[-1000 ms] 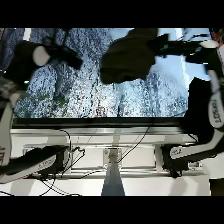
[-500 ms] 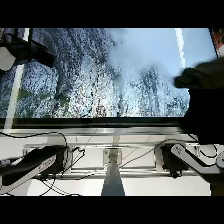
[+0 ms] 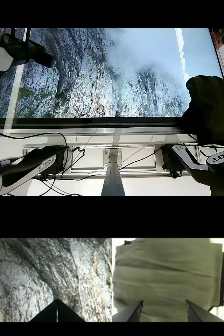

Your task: Fold the clothes and pants, and hang the long-sleeved shirts on hangers.

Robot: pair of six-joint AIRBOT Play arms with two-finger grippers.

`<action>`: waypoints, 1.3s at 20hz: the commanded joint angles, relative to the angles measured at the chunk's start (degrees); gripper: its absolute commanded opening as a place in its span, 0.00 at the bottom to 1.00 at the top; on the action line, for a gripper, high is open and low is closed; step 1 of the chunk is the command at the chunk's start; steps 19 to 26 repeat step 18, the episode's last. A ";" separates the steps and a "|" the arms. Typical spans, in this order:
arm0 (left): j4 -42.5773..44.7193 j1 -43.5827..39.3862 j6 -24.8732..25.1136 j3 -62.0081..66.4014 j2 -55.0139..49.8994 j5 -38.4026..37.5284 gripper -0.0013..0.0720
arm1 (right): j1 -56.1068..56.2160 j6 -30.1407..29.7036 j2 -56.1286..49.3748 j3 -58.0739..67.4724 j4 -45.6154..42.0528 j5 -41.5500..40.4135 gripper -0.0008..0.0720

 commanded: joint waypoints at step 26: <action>0.04 0.07 0.00 -0.02 0.04 0.00 0.04 | 46.82 -46.86 0.15 -0.02 14.38 -17.46 0.05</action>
